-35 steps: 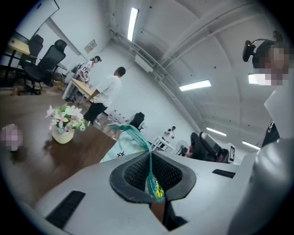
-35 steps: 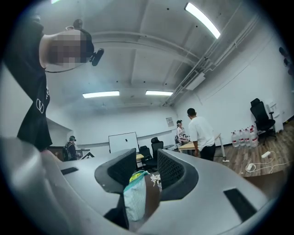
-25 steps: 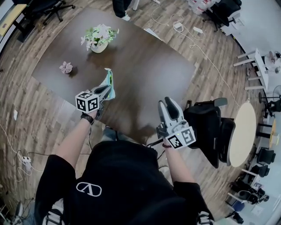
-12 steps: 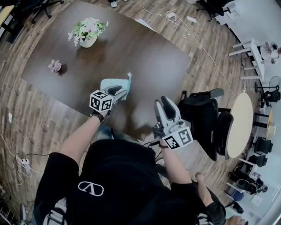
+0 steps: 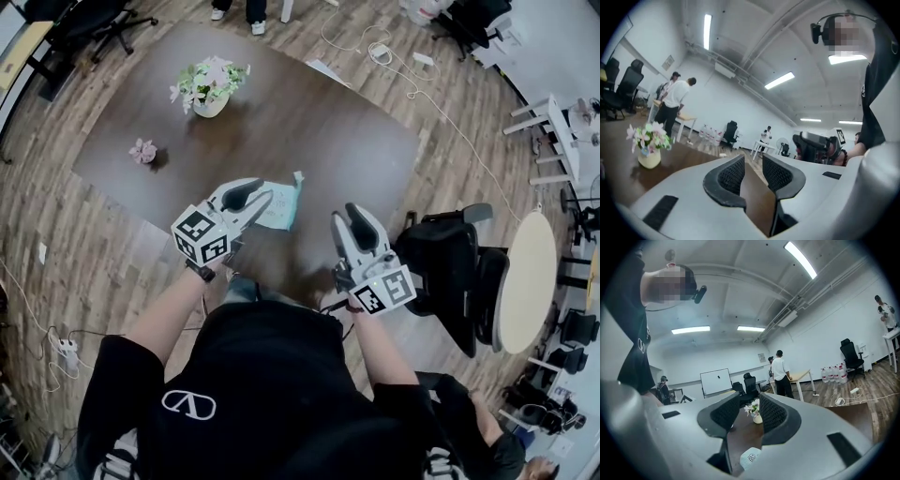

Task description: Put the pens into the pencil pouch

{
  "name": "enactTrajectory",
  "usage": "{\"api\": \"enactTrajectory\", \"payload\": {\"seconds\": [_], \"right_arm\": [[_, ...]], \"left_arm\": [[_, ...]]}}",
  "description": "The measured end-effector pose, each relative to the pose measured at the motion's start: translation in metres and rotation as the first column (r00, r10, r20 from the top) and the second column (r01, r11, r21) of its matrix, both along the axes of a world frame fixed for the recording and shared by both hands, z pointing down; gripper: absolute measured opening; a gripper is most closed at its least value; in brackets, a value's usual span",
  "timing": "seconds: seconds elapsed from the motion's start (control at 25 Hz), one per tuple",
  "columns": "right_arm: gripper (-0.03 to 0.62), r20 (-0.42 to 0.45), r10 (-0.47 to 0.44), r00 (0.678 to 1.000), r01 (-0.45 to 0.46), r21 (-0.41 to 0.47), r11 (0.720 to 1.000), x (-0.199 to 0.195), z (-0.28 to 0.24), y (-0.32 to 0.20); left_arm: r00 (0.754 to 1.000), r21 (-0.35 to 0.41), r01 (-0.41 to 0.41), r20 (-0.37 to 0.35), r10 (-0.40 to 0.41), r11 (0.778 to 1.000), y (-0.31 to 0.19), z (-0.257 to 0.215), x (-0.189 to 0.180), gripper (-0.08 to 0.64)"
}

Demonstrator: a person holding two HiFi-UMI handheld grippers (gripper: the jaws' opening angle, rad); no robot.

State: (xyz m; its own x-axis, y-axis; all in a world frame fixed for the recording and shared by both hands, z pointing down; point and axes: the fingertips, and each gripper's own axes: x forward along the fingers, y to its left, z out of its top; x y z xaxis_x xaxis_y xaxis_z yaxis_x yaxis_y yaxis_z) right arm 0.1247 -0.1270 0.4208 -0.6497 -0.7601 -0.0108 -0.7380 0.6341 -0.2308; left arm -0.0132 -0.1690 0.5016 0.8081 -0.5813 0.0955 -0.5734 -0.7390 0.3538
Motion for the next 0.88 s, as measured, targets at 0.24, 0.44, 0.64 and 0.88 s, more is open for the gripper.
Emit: {"api": "enactTrajectory", "payload": {"seconds": [0.24, 0.44, 0.64, 0.88], "right_arm": [[0.126, -0.070, -0.047, 0.996, 0.052, 0.073, 0.996, -0.027, -0.014, 0.001], [0.105, -0.117, -0.055, 0.992, 0.067, 0.102, 0.993, -0.050, -0.018, 0.002], [0.029, -0.136, -0.044, 0.990, 0.060, 0.114, 0.992, -0.063, -0.015, 0.006], [-0.002, -0.162, -0.057, 0.985, 0.079, 0.130, 0.988, -0.072, -0.013, 0.013]], "left_arm": [[0.987, 0.260, 0.136, 0.045, -0.153, 0.956, 0.033, -0.089, -0.042, 0.026], [0.970, 0.322, 0.214, 0.040, -0.239, 0.922, 0.047, -0.111, -0.065, 0.003], [0.959, 0.314, 0.261, 0.023, -0.283, 0.913, 0.048, -0.115, -0.077, 0.003], [0.957, 0.320, 0.272, 0.012, -0.291, 0.908, 0.051, -0.125, -0.077, 0.003]]}}
